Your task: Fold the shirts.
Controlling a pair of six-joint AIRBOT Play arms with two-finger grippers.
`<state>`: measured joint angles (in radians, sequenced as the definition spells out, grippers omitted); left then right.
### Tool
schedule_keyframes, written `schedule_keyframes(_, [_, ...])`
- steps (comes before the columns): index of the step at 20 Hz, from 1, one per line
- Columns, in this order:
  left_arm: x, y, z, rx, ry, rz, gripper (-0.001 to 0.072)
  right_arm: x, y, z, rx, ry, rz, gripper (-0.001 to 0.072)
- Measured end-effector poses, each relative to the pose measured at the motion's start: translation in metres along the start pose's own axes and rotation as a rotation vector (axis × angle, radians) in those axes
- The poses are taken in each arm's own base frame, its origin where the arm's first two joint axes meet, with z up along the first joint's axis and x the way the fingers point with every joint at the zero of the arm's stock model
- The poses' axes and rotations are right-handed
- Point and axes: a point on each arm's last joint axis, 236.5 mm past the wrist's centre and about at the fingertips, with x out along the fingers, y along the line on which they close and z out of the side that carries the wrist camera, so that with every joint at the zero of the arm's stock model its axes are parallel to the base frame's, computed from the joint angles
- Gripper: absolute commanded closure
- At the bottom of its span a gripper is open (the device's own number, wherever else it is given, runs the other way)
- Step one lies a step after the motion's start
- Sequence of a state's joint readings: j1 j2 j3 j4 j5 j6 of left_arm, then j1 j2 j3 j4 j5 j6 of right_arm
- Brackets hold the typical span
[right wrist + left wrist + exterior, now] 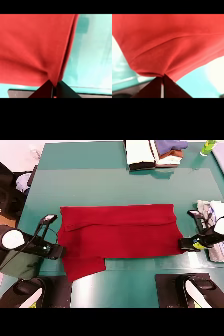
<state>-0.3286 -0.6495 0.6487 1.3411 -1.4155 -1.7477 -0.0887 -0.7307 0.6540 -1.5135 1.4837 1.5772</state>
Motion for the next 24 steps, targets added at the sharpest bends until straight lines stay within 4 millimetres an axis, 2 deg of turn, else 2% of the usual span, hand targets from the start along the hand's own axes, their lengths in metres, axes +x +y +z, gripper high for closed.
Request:
schedule_keyframes(2, [-0.011,0.003,0.023,0.011,-0.068,0.03,0.0679,-0.012,-0.003,0.014,0.017,-0.038,0.001,0.0697])
schedule_keyframes(5, [-0.02,0.008,0.068,0.034,-0.15,0.08,0.0679,-0.026,-0.004,0.051,0.011,-0.091,0.002,0.0697])
schedule_keyframes(8, [-0.019,0.01,0.118,0.068,-0.206,0.123,0.0679,-0.03,-0.001,0.096,-0.008,-0.11,0.002,0.0697])
schedule_keyframes(12, [-0.009,0.012,0.182,0.1,-0.253,0.172,0.0679,-0.027,0.001,0.152,-0.017,-0.108,0.001,0.0697])
schedule_keyframes(14, [-0.001,0.014,0.203,0.107,-0.258,0.19,0.0679,-0.022,0.0,0.174,-0.013,-0.101,0.002,0.0697])
schedule_keyframes(17, [0.011,0.018,0.225,0.103,-0.273,0.21,0.0678,-0.015,0.0,0.204,-0.012,-0.096,0.008,0.0695])
schedule_keyframes(21, [0.017,0.018,0.248,0.077,-0.334,0.208,0.0657,-0.004,0.006,0.23,-0.006,-0.086,0.036,0.0688])
schedule_keyframes(22, [0.017,0.018,0.252,0.073,-0.348,0.207,0.0408,-0.002,0.008,0.235,-0.005,-0.085,0.047,0.0536])
schedule_keyframes(23, [0.017,0.018,0.254,0.065,-0.354,0.205,0.0189,-0.001,0.011,0.239,-0.007,-0.088,0.061,0.0344])
schedule_keyframes(24, [0.018,0.017,0.256,0.057,-0.361,0.202,0.0178,-0.001,0.013,0.244,-0.006,-0.094,0.077,0.031])
